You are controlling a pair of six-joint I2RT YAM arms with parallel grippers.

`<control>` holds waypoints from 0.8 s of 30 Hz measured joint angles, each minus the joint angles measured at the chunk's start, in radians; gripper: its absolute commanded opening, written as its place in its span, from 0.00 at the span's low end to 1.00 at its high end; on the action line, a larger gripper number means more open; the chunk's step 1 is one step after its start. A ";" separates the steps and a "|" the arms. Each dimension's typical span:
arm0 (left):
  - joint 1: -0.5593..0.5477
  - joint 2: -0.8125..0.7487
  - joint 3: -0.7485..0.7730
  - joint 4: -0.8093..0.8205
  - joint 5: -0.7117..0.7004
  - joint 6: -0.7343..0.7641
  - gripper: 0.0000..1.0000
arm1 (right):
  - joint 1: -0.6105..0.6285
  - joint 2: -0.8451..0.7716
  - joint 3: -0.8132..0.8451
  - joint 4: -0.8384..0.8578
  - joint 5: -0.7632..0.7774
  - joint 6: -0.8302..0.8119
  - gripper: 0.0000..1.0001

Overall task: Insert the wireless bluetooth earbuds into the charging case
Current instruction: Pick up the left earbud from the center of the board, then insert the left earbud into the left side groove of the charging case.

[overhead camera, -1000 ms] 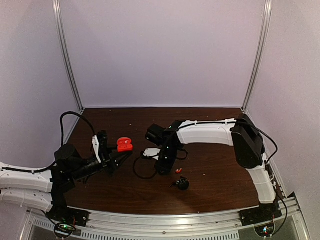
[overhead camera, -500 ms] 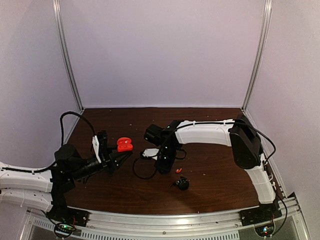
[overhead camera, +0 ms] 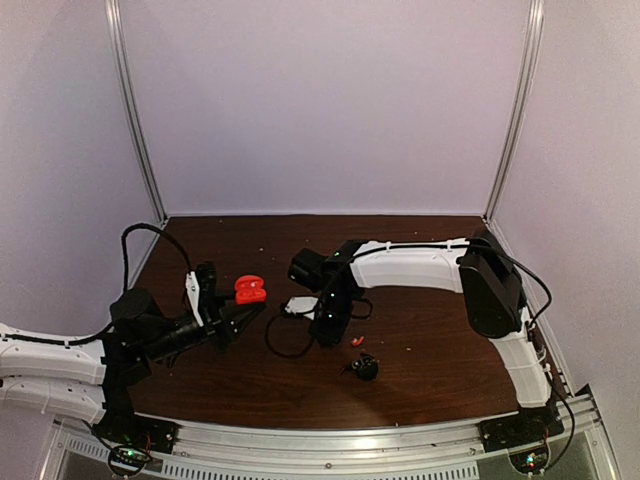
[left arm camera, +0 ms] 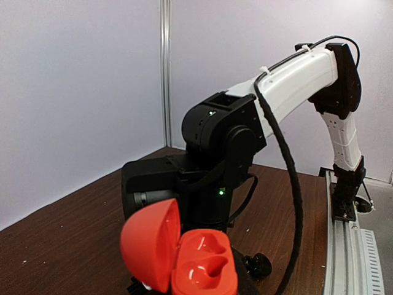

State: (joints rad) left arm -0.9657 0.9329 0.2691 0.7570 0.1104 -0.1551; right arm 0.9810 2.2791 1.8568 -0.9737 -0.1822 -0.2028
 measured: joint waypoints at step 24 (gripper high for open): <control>0.023 0.062 0.000 0.123 0.107 0.031 0.01 | -0.063 -0.797 -0.497 0.665 -0.204 0.108 0.10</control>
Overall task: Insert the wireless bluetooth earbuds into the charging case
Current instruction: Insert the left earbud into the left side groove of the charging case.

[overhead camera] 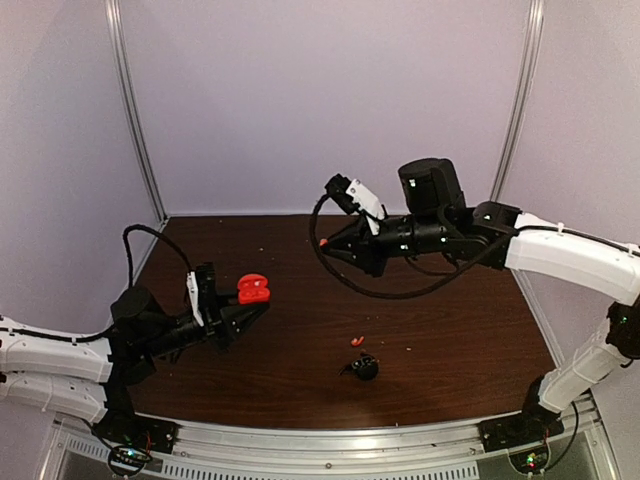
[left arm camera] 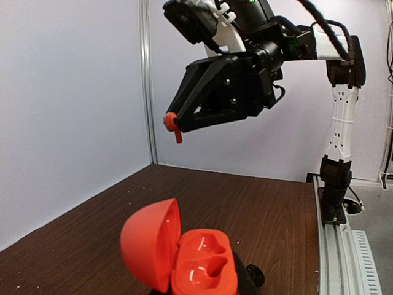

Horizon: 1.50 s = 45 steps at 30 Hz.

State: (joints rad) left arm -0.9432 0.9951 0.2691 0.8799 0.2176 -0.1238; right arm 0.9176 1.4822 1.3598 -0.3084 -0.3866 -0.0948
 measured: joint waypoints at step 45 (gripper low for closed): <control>-0.001 0.122 0.081 0.180 0.177 0.042 0.00 | 0.361 0.031 -0.145 0.521 0.160 0.075 0.10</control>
State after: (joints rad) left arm -0.9443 1.1172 0.3504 1.0595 0.3943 -0.0818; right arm 1.2789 1.5131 1.2144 0.2123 -0.2264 -0.0196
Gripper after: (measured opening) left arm 0.187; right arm 0.138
